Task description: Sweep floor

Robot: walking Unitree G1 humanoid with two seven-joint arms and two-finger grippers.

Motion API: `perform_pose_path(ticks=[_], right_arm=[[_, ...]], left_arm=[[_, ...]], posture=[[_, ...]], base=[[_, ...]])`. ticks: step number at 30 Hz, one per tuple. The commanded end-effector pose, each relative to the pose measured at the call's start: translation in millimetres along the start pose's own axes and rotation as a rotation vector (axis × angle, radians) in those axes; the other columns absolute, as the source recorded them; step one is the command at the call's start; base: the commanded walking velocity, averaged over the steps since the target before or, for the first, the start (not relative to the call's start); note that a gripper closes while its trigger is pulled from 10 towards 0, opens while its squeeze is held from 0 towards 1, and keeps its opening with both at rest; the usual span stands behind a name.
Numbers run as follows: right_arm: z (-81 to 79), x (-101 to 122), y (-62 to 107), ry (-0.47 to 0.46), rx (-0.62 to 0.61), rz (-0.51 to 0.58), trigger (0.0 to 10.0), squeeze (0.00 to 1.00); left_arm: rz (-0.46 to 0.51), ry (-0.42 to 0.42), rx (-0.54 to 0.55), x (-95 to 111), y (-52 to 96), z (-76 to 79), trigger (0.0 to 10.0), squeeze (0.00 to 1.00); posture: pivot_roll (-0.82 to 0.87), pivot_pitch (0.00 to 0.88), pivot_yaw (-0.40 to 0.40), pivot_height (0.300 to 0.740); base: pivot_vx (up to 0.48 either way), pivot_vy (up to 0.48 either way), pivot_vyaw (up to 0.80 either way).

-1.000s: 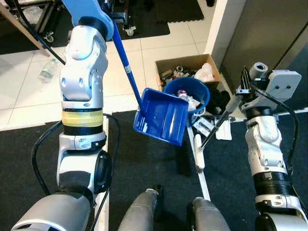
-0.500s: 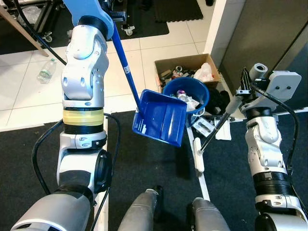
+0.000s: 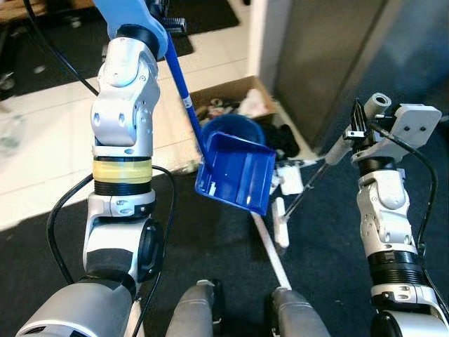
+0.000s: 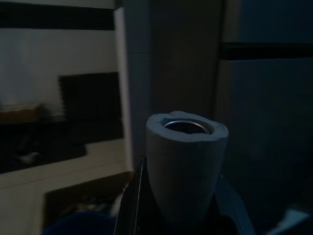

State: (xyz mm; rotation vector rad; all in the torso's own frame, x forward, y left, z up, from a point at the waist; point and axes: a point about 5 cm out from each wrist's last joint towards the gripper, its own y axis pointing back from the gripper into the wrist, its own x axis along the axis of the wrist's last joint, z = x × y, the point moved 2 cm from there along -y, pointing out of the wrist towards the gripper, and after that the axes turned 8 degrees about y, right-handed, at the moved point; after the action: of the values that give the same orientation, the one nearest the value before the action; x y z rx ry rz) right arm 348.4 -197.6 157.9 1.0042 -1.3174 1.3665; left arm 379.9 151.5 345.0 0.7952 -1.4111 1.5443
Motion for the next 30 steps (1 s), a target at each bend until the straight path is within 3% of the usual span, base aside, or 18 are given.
perform_pose_path(ticks=[1,19,30], right_arm=[[0.5,0.8,-0.4,0.0,-0.003,0.002,10.0,0.0],[0.9,0.0,-0.5,-0.003,-0.008,0.001,10.0,0.0],[0.7,-0.9,0.0,-0.006,-0.009,-0.001,10.0,0.0]], left_arm=[[0.059,-0.001,-0.004,13.0,-1.8,0.1,10.0,0.0],[0.058,-0.003,-0.007,11.9,-2.3,0.5,10.0,0.0],[0.058,-0.007,-0.01,11.7,-2.2,1.4,10.0,0.0]], posture=[[-0.08,0.099,0.016,0.74],[-0.08,0.098,0.017,0.74],[-0.08,0.099,0.019,0.74]], base=[[0.334,0.0,0.0],[0.332,0.0,0.0],[0.48,0.0,0.0]])
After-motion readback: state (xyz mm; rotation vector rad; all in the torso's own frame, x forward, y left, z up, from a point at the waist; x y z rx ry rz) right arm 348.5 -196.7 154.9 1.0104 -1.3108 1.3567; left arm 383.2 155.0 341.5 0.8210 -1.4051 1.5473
